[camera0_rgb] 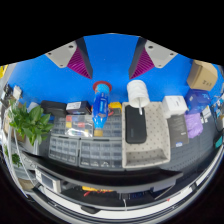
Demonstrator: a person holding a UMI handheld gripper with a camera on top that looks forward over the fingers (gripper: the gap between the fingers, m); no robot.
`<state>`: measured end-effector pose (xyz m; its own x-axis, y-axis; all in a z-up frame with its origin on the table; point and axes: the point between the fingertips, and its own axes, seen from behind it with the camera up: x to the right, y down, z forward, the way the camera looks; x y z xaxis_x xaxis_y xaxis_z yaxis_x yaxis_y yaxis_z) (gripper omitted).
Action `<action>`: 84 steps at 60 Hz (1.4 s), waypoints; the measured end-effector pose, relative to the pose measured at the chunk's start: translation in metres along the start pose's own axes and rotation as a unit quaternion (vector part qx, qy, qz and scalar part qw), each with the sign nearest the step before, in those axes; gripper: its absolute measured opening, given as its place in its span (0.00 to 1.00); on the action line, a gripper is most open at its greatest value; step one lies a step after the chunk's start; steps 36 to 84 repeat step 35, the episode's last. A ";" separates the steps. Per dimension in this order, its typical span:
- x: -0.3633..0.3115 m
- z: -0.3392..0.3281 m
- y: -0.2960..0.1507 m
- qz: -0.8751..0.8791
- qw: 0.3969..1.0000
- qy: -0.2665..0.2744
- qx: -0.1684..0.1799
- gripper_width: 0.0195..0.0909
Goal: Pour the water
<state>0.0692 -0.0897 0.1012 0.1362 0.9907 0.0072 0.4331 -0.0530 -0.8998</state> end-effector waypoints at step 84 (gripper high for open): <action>-0.072 -0.117 -0.049 -0.009 0.998 -0.055 0.035 0.75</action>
